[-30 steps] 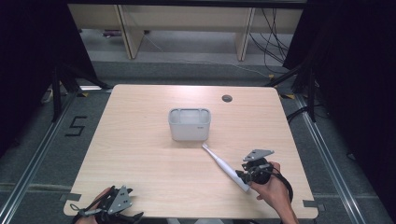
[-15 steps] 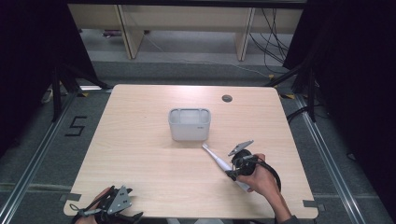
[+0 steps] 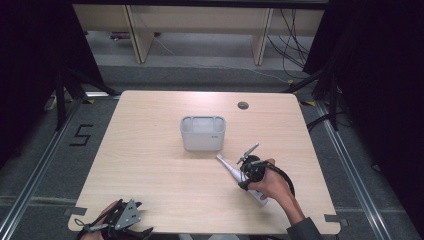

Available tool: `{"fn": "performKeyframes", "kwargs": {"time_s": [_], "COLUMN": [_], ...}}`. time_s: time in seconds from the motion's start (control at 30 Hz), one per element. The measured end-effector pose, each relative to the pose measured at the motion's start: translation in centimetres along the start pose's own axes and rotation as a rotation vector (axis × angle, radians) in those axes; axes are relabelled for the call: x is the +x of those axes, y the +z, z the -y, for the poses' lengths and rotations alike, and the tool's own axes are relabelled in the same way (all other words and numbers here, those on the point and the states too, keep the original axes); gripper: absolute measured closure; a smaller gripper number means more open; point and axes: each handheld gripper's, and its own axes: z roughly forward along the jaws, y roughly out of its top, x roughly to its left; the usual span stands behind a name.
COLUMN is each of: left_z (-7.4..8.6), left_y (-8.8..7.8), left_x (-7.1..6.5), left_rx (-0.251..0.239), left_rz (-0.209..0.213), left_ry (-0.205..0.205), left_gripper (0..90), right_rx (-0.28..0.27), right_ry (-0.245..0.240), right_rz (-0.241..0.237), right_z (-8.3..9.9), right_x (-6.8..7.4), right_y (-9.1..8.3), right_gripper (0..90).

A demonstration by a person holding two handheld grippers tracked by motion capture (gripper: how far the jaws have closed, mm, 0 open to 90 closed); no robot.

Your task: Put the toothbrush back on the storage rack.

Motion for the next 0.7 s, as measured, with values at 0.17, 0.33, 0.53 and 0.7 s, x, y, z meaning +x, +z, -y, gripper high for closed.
{"fn": "performKeyframes", "kwargs": {"time_s": [0.17,0.33,0.53,0.7], "left_z": [0.0,-0.1,0.0,-0.1], "left_y": [0.0,0.0,0.0,0.0], "left_x": [0.0,0.0,-0.1,-0.1], "left_rx": [-0.001,-0.006,-0.005,-0.007], "left_rz": [-0.005,0.001,0.003,0.003], "left_ry": [0.006,0.002,-0.006,-0.004], "left_gripper": [15.9,15.8,15.8,15.8], "right_rx": [0.034,0.063,0.109,0.150], "right_ry": [-0.001,-0.016,-0.033,-0.051], "right_rz": [0.002,-0.003,-0.008,0.015], "right_z": [-0.5,-0.8,-1.3,-1.5], "right_x": [0.1,0.0,-0.2,-0.3], "right_y": [0.4,0.7,1.1,1.2], "right_gripper": [54.8,57.0,62.3,65.5]}}
